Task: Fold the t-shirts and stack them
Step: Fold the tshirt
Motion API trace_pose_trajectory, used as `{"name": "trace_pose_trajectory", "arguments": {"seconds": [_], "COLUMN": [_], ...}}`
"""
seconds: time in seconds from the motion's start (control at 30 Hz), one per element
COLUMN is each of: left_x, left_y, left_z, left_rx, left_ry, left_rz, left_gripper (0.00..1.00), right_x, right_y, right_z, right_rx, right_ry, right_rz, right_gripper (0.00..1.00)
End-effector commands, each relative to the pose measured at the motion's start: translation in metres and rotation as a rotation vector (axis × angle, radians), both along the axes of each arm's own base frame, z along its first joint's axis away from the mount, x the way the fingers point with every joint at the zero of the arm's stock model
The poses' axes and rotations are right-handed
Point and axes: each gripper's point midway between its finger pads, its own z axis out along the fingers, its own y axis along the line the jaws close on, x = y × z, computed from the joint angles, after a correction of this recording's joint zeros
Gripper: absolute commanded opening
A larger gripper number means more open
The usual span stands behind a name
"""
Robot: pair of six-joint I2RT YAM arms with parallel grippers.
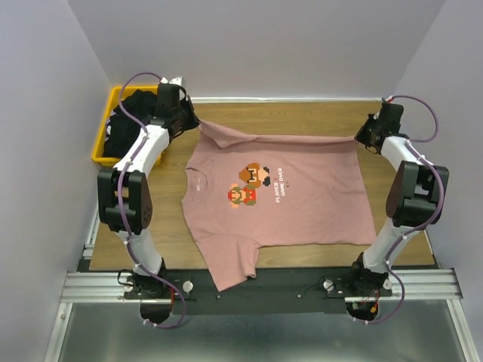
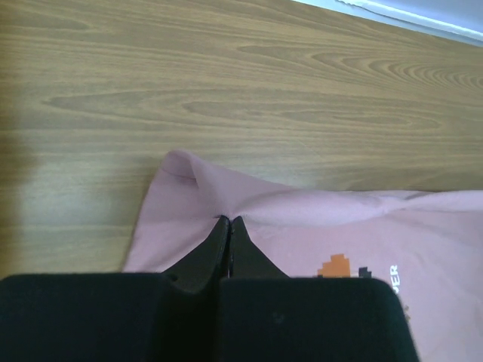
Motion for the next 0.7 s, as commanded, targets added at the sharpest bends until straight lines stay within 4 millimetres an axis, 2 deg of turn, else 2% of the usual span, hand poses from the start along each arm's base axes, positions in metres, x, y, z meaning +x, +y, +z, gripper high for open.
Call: {"name": "trace_pose_trajectory", "arguments": {"seconds": [0.0, 0.03, 0.13, 0.17, 0.2, 0.23, 0.4, 0.57, 0.6, 0.67], "left_x": [-0.030, -0.038, -0.058, -0.063, -0.070, -0.080, -0.116, -0.137, -0.145, -0.149], "left_y": [-0.001, 0.001, 0.001, 0.000, -0.001, -0.004, -0.002, -0.004, -0.006, -0.008], "left_z": [0.010, 0.002, 0.000, -0.001, 0.008, -0.002, -0.017, -0.042, -0.054, -0.061], "left_rx": [-0.050, -0.047, -0.057, -0.065, -0.079, -0.099, -0.107, -0.131, -0.144, -0.157], "left_ry": [0.032, 0.053, 0.070, 0.076, 0.056, 0.083, 0.120, 0.169, 0.197, 0.207], "left_rz": [-0.011, -0.007, -0.010, -0.011, -0.019, -0.028, -0.031, -0.033, -0.042, -0.048], "left_gripper": [0.00, 0.00, 0.00, 0.00, 0.00, 0.00, 0.00, 0.00, 0.00, 0.00], "right_x": [-0.025, -0.030, -0.044, -0.048, -0.052, -0.058, -0.085, -0.103, -0.105, -0.108], "right_y": [-0.007, -0.007, -0.008, -0.014, -0.015, -0.013, -0.007, -0.014, -0.015, -0.015], "right_z": [-0.002, -0.001, -0.004, -0.004, -0.005, -0.003, -0.016, -0.035, -0.042, -0.052], "right_rx": [0.000, -0.003, -0.011, -0.033, -0.028, -0.025, 0.013, -0.009, -0.012, -0.009], "right_ry": [0.056, 0.064, 0.105, 0.118, 0.126, 0.137, 0.186, 0.244, 0.264, 0.290], "right_rz": [-0.071, -0.076, -0.092, -0.124, -0.133, -0.139, -0.175, -0.234, -0.245, -0.246], "right_gripper": [0.01, 0.01, 0.01, 0.01, 0.01, 0.01, 0.01, 0.01, 0.01, 0.01]}}
